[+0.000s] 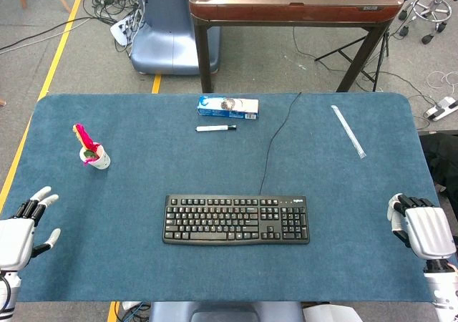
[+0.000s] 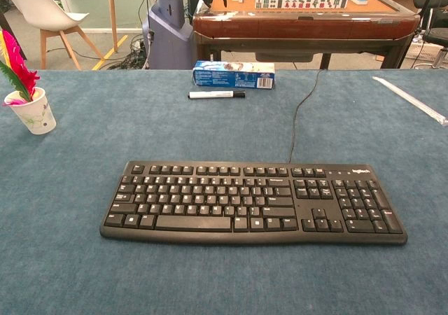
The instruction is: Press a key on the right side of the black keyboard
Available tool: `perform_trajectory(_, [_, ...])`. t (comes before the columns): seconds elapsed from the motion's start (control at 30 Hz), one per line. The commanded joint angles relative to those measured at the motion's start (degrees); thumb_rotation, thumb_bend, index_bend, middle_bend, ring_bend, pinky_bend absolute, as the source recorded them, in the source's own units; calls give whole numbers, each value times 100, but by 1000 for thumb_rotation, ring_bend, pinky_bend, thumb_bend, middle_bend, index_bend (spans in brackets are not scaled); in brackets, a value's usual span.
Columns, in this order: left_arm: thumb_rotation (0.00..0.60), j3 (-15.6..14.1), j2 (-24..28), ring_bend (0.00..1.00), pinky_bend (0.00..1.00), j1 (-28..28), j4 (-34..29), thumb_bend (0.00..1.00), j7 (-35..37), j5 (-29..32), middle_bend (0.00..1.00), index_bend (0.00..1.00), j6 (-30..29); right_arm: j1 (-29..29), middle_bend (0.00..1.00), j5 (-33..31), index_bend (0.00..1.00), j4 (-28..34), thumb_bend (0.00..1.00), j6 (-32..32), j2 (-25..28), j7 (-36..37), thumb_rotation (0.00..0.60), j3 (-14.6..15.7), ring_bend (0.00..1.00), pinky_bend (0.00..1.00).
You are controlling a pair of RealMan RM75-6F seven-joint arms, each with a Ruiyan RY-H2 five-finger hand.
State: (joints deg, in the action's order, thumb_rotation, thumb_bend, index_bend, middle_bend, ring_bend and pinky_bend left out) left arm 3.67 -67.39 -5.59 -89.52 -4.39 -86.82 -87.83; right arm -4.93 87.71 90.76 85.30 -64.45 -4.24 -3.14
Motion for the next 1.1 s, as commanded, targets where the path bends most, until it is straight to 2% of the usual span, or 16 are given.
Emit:
perform_trajectory(0.03, [600,-4,-8,116,458,4,36,168,55,-11,85,2,-18,-13,266,-25,346,58,282,-182,86,-16,600,76,247,396])
perform_trajectory(0.1, [600,-16,-7,116,458,11,41,168,44,-22,85,2,-24,-35,177,-48,225,136,195,-284,143,-5,600,106,171,331])
perform_trajectory(0.2, [600,-18,6,116,458,14,24,168,37,-18,84,1,-22,-72,151,-61,195,152,183,-345,147,-7,600,98,156,325])
perform_trajectory(0.3, [600,-4,24,116,458,10,23,168,24,38,85,2,13,-110,157,-104,195,143,187,-416,124,-29,600,82,156,339])
perform_trajectory(0.47, [600,-17,49,117,458,7,7,168,7,111,85,3,97,-197,262,-92,195,60,207,-474,7,-76,600,39,210,467])
perform_trajectory(0.77, [600,8,92,122,458,26,-82,168,-120,266,85,33,151,-892,509,21,222,416,260,-1301,135,-819,600,-107,459,741])
perform_trajectory(0.93, [600,49,101,122,458,24,-63,168,-63,365,85,47,188,-1430,792,-229,268,675,281,-2081,143,-1395,600,-247,773,988])
perform_trajectory(1.03, [600,75,94,128,458,0,13,168,4,462,85,59,280,-1732,887,-387,293,681,331,-2482,26,-1634,600,-316,890,1000])
perform_trajectory(1.1, [600,95,84,131,458,-12,69,168,31,527,85,62,332,-1920,959,-469,311,687,413,-2742,-50,-1725,600,-332,969,1000])
